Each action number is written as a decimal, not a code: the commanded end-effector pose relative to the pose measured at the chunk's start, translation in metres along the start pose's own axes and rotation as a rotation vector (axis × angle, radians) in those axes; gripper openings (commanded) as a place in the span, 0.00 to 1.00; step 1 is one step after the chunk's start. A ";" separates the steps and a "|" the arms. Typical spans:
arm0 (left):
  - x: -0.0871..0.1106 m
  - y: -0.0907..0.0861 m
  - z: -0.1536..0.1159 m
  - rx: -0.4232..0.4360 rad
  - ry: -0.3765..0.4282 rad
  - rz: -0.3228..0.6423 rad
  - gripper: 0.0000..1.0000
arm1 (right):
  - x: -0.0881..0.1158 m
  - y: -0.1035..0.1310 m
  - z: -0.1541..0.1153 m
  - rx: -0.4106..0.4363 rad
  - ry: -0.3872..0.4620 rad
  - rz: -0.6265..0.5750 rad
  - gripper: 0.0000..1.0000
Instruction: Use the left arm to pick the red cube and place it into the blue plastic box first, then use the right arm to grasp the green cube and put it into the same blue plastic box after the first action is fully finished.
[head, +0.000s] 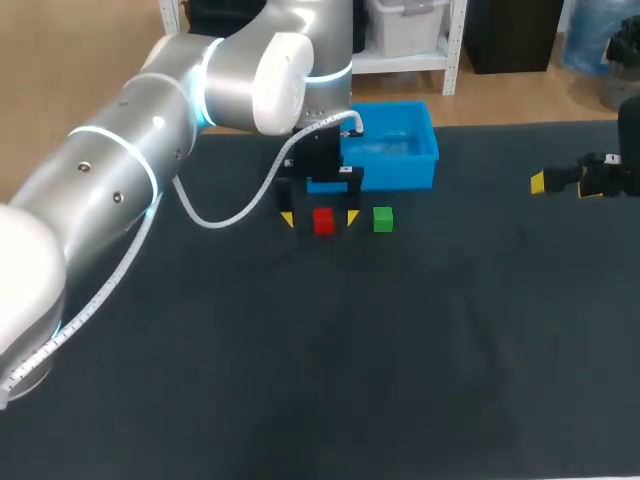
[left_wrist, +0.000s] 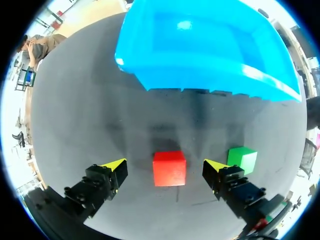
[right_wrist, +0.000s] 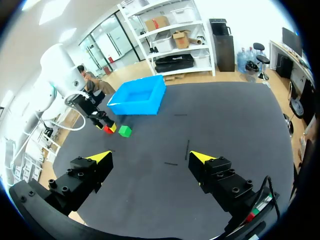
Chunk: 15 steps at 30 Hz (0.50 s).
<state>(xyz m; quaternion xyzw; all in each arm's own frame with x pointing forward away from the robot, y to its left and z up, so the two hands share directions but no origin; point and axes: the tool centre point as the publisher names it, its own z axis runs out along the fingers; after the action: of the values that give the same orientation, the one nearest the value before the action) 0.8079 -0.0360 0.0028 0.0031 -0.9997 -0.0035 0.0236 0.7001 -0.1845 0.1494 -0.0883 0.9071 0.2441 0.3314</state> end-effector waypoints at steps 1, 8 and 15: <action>-0.008 -0.004 0.000 -0.006 0.157 -0.007 1.00 | 0.000 0.000 0.000 0.001 0.001 0.000 1.00; -0.006 -0.004 0.001 -0.005 0.162 -0.015 1.00 | 0.000 0.000 0.000 0.001 0.001 0.000 1.00; -0.005 -0.004 0.003 -0.003 0.168 -0.019 0.00 | 0.000 0.000 0.000 0.001 0.001 0.000 1.00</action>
<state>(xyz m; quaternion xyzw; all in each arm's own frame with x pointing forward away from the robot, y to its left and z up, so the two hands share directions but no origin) 0.8045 -0.0363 -0.0002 0.0130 -0.9995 -0.0028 0.0301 0.7001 -0.1845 0.1494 -0.0883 0.9071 0.2441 0.3314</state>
